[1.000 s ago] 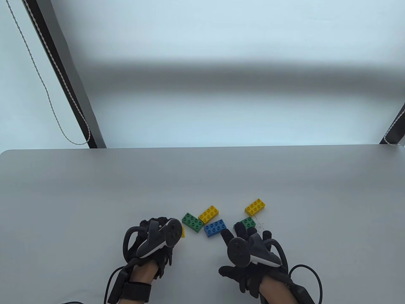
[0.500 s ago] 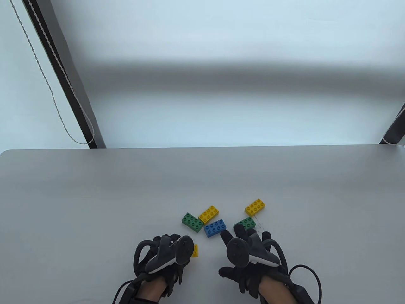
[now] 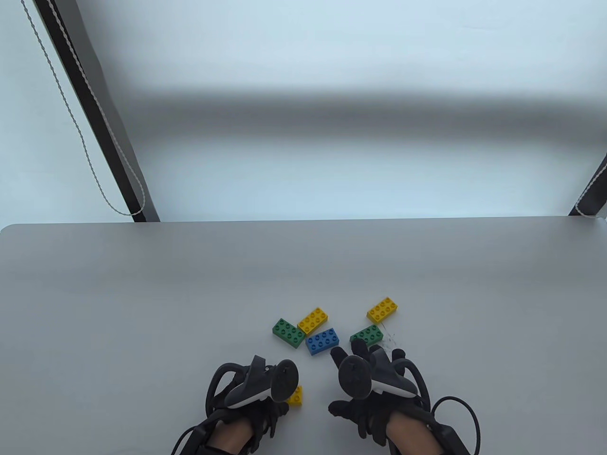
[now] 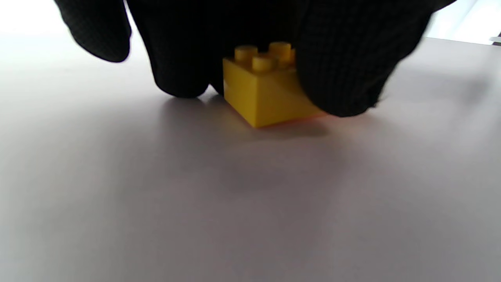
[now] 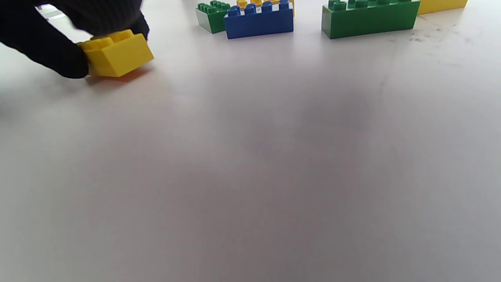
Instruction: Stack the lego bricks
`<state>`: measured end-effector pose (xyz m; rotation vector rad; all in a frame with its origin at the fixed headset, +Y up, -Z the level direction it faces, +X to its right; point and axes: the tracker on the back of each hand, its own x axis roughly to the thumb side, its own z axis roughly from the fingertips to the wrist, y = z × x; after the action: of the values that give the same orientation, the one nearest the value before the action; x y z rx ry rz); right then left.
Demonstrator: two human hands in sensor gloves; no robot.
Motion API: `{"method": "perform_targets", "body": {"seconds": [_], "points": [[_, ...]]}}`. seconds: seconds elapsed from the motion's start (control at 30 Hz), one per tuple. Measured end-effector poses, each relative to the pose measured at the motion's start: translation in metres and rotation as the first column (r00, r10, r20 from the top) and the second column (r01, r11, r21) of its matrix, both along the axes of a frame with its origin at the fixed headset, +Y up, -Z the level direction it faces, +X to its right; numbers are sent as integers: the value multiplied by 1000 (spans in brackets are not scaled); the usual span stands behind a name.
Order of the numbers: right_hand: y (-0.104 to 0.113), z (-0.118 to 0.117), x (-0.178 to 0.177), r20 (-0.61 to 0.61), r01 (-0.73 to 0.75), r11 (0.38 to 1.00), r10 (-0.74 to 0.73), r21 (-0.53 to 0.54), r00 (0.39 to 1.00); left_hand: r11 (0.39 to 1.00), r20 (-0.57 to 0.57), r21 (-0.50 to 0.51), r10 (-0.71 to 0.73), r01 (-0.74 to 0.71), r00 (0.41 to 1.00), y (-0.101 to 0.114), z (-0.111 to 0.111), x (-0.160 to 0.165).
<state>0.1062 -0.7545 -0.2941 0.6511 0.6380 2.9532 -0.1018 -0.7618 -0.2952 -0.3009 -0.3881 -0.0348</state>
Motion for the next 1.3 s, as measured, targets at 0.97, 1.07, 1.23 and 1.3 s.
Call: {"method": "perform_targets", "body": {"seconds": [0.97, 1.07, 1.23, 1.3], "points": [[1, -7, 10, 50, 9, 1000, -9, -6, 999, 998, 24, -48, -45, 46, 999, 3, 2, 5], [4, -13, 17, 78, 21, 999, -24, 38, 997, 998, 21, -49, -37, 38, 999, 8, 2, 4], [12, -26, 35, 129, 17, 984, -40, 175, 991, 1000, 10, -28, -11, 12, 1000, 17, 3, -1], [16, -32, 42, 147, 28, 975, -61, 221, 987, 1000, 7, -26, -3, 3, 1000, 20, 3, -4]]}}
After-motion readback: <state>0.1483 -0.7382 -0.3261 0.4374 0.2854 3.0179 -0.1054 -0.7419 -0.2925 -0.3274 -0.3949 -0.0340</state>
